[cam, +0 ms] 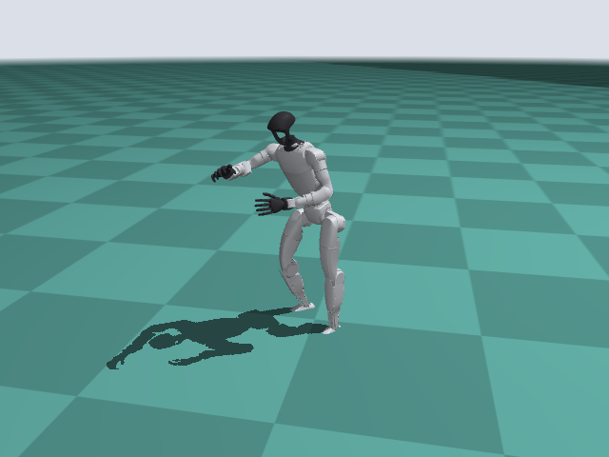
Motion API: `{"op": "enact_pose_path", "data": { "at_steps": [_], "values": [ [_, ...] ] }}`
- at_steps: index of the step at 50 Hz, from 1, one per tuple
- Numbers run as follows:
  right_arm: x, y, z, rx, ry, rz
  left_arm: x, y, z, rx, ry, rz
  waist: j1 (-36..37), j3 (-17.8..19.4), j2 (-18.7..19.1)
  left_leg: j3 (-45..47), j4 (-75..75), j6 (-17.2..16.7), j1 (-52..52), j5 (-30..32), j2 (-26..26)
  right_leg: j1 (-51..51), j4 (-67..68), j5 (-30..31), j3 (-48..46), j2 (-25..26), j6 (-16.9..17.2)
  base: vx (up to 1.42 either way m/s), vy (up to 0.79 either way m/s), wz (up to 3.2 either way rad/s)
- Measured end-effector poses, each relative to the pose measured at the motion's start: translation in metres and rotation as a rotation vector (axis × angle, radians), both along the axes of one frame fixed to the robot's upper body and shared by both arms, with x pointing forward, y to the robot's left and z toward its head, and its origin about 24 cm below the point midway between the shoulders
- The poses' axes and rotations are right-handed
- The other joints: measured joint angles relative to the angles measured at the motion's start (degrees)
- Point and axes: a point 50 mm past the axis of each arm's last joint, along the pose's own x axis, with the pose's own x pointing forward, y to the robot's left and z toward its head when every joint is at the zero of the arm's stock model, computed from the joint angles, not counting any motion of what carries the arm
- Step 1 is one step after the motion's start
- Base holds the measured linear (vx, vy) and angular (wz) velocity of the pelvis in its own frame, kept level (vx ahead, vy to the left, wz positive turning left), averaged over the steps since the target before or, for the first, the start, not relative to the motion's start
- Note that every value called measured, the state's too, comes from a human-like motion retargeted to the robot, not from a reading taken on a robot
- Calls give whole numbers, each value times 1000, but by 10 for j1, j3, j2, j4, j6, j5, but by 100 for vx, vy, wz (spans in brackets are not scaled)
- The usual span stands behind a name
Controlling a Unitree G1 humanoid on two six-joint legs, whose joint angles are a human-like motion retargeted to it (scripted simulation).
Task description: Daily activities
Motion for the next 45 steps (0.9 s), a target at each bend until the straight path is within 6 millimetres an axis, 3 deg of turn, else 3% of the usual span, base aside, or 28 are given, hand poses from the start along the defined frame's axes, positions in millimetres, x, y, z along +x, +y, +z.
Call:
{"op": "enact_pose_path", "data": {
  "at_steps": [17,35,45],
  "values": [
    [-1,7,-1,-100,59,34,-1,-3,-1,56,13,-54,-5,1,33,-7,-2,-12,-16,6,10,-2,-15,8,-12,11,-8,0,0,0],
    [5,-4,-9,89,162,113,1,-13,0,47,38,-134,2,-13,48,-15,-1,-19,-30,10,20,-1,-30,19,-23,24,-19,0,0,0],
    [11,-8,-30,164,225,125,3,-19,-6,32,76,-153,0,-26,47,-18,-1,-18,-21,5,25,13,-35,23,-26,30,-23,0,0,0]
  ]
}}
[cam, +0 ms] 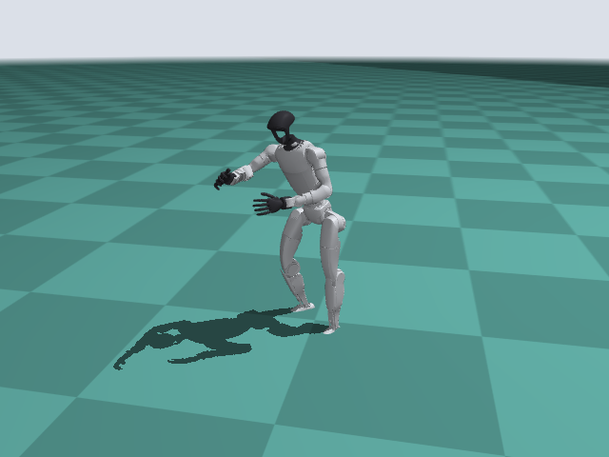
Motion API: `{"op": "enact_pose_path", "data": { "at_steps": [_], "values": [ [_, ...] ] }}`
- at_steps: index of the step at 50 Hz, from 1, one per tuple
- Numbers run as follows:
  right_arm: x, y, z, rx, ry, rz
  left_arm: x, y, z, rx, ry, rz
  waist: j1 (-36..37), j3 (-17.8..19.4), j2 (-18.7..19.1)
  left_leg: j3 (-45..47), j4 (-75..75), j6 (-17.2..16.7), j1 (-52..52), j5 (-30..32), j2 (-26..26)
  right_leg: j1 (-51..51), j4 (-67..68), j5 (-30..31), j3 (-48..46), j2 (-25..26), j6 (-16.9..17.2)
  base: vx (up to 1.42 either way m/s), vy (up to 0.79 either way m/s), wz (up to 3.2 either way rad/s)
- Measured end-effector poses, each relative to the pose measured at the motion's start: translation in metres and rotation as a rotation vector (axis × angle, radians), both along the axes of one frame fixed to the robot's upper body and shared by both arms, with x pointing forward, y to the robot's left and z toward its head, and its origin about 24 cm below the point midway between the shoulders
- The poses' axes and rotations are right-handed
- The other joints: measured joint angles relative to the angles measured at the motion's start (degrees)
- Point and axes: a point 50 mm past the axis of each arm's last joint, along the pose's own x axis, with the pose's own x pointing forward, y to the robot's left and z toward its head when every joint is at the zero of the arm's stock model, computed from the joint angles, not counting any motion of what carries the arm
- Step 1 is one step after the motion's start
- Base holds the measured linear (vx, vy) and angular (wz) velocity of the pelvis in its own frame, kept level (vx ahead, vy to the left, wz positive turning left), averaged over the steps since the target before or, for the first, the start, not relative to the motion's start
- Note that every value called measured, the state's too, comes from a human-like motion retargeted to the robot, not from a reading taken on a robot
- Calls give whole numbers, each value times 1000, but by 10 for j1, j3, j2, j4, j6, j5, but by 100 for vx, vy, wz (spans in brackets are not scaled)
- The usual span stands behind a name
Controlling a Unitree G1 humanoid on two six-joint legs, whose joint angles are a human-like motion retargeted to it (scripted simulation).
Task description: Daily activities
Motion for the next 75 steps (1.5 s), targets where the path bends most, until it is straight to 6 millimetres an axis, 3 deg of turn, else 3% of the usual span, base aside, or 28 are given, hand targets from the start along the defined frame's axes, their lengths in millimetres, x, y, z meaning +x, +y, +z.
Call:
{"op": "enact_pose_path", "data": {
  "at_steps": [5,15,20,36,53,75],
  "values": [
    [7,-2,-24,25,68,-25,3,-1,-5,32,17,13,-2,-6,1,-1,0,2,9,-4,3,12,-3,1,0,4,-3,0,0,0],
    [26,-3,-93,114,301,-76,8,-3,-16,155,22,39,-5,-13,6,-1,1,2,28,-11,10,40,-17,7,-5,14,-10,0,0,0],
    [26,-1,-112,171,345,-75,9,-3,-19,193,15,56,-6,-14,8,-1,2,2,37,-13,13,55,-25,10,-9,18,-12,0,0,0],
    [14,-4,-139,196,320,-130,14,2,-25,333,-37,113,-7,-15,5,0,3,4,74,-22,20,103,-42,16,-13,28,-15,0,0,0],
    [2,1,-147,144,286,-110,19,-2,-25,553,-113,85,-13,-8,2,2,4,9,114,-36,24,148,-50,21,-11,36,-16,0,0,0],
    [-9,-11,-180,143,393,-109,18,-7,-30,679,-119,-2,-2,-5,-6,8,6,14,160,-51,32,204,-76,29,-9,49,-17,0,0,0]
  ]
}}
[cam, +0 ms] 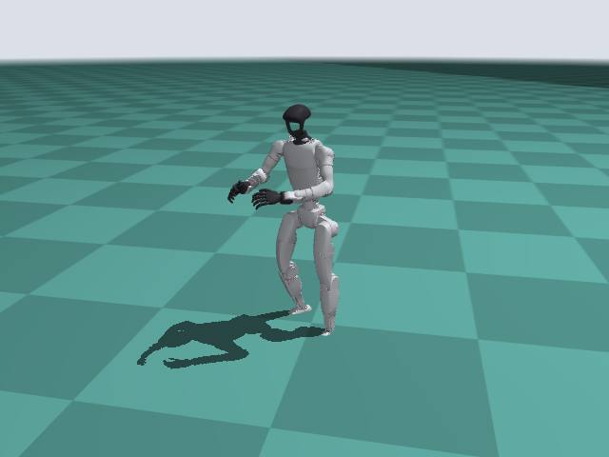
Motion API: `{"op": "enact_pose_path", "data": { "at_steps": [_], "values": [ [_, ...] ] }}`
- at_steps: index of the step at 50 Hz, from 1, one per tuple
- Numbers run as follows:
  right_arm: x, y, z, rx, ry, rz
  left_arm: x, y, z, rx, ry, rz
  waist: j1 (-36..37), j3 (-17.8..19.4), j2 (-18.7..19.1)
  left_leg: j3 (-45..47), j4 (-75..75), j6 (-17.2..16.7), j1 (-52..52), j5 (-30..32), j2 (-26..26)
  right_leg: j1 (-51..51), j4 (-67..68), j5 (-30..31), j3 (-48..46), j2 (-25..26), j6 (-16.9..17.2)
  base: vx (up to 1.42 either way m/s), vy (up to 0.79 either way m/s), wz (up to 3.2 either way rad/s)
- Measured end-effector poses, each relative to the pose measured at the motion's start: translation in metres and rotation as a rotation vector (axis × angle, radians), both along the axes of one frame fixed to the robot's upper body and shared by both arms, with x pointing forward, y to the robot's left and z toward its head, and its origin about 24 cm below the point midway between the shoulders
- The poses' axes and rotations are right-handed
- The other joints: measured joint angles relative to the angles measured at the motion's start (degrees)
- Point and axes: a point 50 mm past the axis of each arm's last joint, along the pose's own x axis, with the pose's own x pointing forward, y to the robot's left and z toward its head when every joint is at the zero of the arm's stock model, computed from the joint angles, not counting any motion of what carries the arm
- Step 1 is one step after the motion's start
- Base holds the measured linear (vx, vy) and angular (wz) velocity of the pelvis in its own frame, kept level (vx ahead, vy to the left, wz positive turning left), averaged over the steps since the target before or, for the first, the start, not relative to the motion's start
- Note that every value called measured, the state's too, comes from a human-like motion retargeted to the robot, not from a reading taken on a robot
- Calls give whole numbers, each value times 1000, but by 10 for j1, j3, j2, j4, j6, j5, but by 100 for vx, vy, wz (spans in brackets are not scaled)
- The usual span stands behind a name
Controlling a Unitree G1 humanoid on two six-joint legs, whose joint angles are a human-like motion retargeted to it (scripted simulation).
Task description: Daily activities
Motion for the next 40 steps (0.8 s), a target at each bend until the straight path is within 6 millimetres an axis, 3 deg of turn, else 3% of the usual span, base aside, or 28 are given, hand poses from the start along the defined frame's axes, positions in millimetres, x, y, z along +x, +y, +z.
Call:
{"op": "enact_pose_path", "data": {
  "at_steps": [10,25,32,40],
  "values": [
    [-8,-2,-6,-53,-44,-35,-1,11,0,3,-7,11,6,6,-9,7,1,6,25,-8,-2,23,-3,-3,6,-1,3,0,0,0],
    [-20,17,41,-101,-342,-80,-14,57,9,113,-111,74,17,12,-21,25,1,20,77,-21,-8,63,4,-13,18,-8,12,0,0,0],
    [-27,43,66,-152,-477,-36,-20,75,30,218,-229,96,26,14,-29,36,5,23,103,-27,-11,83,9,-20,23,-12,16,0,0,0],
    [-35,97,82,-291,-524,181,-22,89,58,353,-341,97,38,21,-38,46,17,23,127,-37,-11,108,7,-23,27,-12,21,0,0,0]
  ]
}}
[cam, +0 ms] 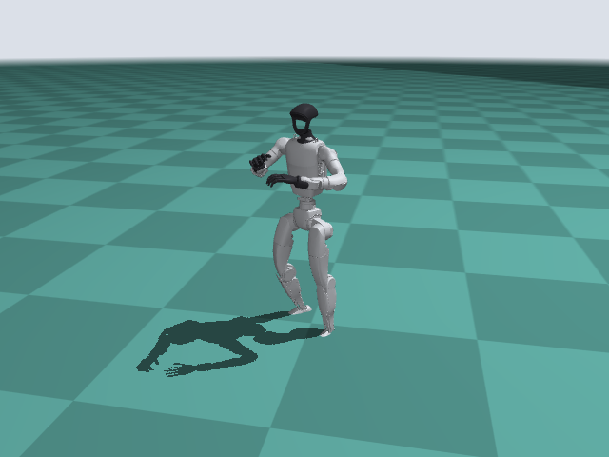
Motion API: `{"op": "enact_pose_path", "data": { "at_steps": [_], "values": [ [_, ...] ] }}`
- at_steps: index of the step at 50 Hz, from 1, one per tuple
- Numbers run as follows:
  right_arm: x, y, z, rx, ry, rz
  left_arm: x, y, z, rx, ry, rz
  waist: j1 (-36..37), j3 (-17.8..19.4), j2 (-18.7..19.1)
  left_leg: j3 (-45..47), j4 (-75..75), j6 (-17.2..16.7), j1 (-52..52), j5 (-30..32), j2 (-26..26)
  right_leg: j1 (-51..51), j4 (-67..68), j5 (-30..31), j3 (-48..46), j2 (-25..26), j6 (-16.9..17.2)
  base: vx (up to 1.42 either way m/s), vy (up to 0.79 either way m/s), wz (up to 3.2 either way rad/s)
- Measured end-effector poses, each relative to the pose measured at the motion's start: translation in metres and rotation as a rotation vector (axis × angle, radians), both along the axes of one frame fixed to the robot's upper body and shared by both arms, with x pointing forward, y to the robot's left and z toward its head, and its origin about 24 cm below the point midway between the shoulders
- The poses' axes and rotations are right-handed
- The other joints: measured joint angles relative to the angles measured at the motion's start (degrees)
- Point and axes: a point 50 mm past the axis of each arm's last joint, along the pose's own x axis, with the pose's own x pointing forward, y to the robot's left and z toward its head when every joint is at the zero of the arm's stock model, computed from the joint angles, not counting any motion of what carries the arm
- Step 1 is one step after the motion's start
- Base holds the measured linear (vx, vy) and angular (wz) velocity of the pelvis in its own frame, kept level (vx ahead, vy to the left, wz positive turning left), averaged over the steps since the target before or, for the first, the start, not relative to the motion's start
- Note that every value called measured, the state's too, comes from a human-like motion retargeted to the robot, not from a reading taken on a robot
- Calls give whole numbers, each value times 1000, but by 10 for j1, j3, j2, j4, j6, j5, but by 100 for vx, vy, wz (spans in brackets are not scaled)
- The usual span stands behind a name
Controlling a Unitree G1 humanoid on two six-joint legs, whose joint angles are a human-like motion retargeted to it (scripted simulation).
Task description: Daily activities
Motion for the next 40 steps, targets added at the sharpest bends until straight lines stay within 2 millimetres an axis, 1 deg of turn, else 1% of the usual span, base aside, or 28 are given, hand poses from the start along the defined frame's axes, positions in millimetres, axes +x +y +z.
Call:
{"op": "enact_pose_path", "data": {
  "at_steps": [2,5,8,10,13,15,17,22,25,28,30,32,35,38,40],
  "values": [
    [-3,12,1,-62,5,46,-2,3,4,31,2,-1,2,2,-2,2,2,0,5,-2,1,6,-3,1,1,1,1,0,0,0],
    [-7,24,2,-145,9,99,-6,10,7,70,19,-1,6,6,-4,6,3,0,13,-4,2,14,-8,2,1,3,4,0,0,0],
    [-14,29,1,-190,14,149,-12,19,5,92,60,8,13,11,-5,8,2,1,20,-5,4,22,-16,4,2,6,7,0,0,0],
    [-17,25,-2,-196,33,165,-17,28,1,97,103,29,16,17,-6,10,0,1,23,-5,5,26,-22,5,2,8,8,3,-1,-7],
    [-16,7,-13,-166,95,140,-25,46,-17,86,212,91,20,25,-7,12,-6,3,29,-3,7,31,-31,7,2,11,12,7,-2,-14],
    [-14,-10,-24,-128,156,104,-33,59,-35,71,312,143,19,31,-6,14,-11,3,33,-2,7,34,-37,7,2,12,14,8,-2,-13],
    [-12,-29,-39,-74,236,57,-44,72,-58,53,432,201,16,36,-5,15,-15,4,36,-1,8,37,-43,7,1,13,16,8,-2,-13],
    [-16,-81,-82,109,445,-92,-85,98,-113,17,752,329,1,46,-4,18,-15,7,41,-5,9,45,-56,5,-2,16,19,8,-1,-12],
    [-25,-111,-105,232,540,-192,-113,107,-135,8,921,371,-7,48,-6,19,-15,8,44,-8,11,50,-62,4,-4,18,21,6,-1,-10],
    [-37,-136,-122,350,596,-287,-136,110,-144,-1,1036,386,-9,48,-10,21,-14,9,47,-11,12,53,-67,3,-6,20,25,0,0,0],
    [-44,-149,-130,419,618,-340,-147,111,-145,-4,1083,385,-8,46,-13,23,-14,8,48,-13,13,56,-71,4,-7,21,27,0,0,0],
    [-50,-157,-137,475,638,-372,-154,110,-143,-5,1106,376,-5,45,-16,25,-14,8,50,-14,14,57,-74,4,-7,22,29,0,0,0],
    [-55,-161,-144,534,672,-385,-161,108,-138,-3,1124,356,0,42,-21,28,-14,7,51,-16,15,58,-78,4,-6,23,32,0,0,0],
    [-53,-158,-154,554,730,-372,-164,105,-134,-3,1129,331,5,41,-26,31,-13,6,53,-17,15,59,-80,4,-4,24,33,0,0,0],
    [-50,-154,-166,546,794,-368,-166,102,-133,-1,1128,314,8,40,-29,33,-13,7,54,-18,16,58,-79,2,-2,24,33,0,0,0]
  ]
}}
